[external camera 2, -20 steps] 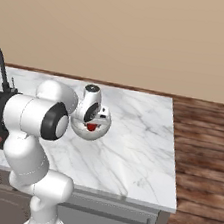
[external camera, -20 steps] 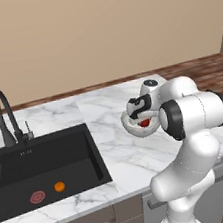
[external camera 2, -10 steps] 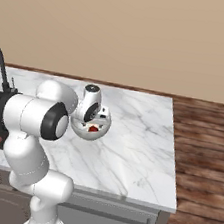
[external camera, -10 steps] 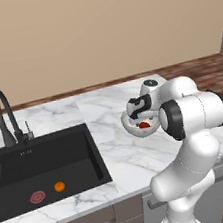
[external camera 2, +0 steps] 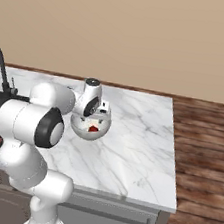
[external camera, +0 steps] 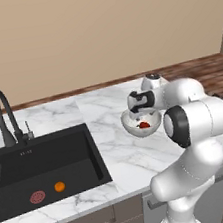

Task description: Pick the bell peppers from the cabinet and place them in one bowl. Pick the tangerine from the sink and place it in the other bowl.

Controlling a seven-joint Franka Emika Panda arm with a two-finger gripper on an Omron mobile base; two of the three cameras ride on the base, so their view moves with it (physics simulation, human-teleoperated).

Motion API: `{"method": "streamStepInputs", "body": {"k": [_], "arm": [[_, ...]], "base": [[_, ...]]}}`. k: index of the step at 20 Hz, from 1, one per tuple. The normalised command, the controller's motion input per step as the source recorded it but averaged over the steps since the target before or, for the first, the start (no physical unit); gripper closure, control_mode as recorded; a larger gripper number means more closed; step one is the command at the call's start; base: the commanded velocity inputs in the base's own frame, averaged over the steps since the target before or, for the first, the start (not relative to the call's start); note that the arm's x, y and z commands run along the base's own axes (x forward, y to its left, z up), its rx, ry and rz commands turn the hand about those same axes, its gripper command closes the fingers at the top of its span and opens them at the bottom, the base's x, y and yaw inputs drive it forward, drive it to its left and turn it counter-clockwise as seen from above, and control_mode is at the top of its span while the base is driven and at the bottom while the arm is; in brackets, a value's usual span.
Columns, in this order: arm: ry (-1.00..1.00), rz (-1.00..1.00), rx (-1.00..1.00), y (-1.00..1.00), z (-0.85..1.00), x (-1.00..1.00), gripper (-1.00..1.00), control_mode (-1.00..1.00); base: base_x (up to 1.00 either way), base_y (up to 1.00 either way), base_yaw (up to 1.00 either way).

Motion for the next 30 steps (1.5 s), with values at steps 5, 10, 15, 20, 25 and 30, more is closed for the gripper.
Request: {"method": "streamStepInputs", "body": {"k": [5, 10, 15, 20, 25, 30], "arm": [[-0.05, 0.00, 0.07, -0.01, 0.49, -0.55, -1.00, -1.00], [-0.01, 0.00, 0.05, -0.04, 0.38, -0.95, -1.00, -1.00], [0.00, 0.00, 0.00, 0.02, 0.46, -0.87, -1.00, -1.00], [0.00, 0.00, 0.00, 0.15, 0.47, -0.79, -1.00, -1.00], [-0.05, 0.00, 0.00, 0.16, 0.20, -0.70, -1.00, -1.00], [0.00, -0.03, -0.03, 0.32, 0.06, -0.48, -1.00, -1.00]], "base": [[0.00, 0.00, 0.00], [0.00, 0.00, 0.00], [0.00, 0.00, 0.00], [0.00, 0.00, 0.00], [0.00, 0.00, 0.00], [0.00, 0.00, 0.00]]}}
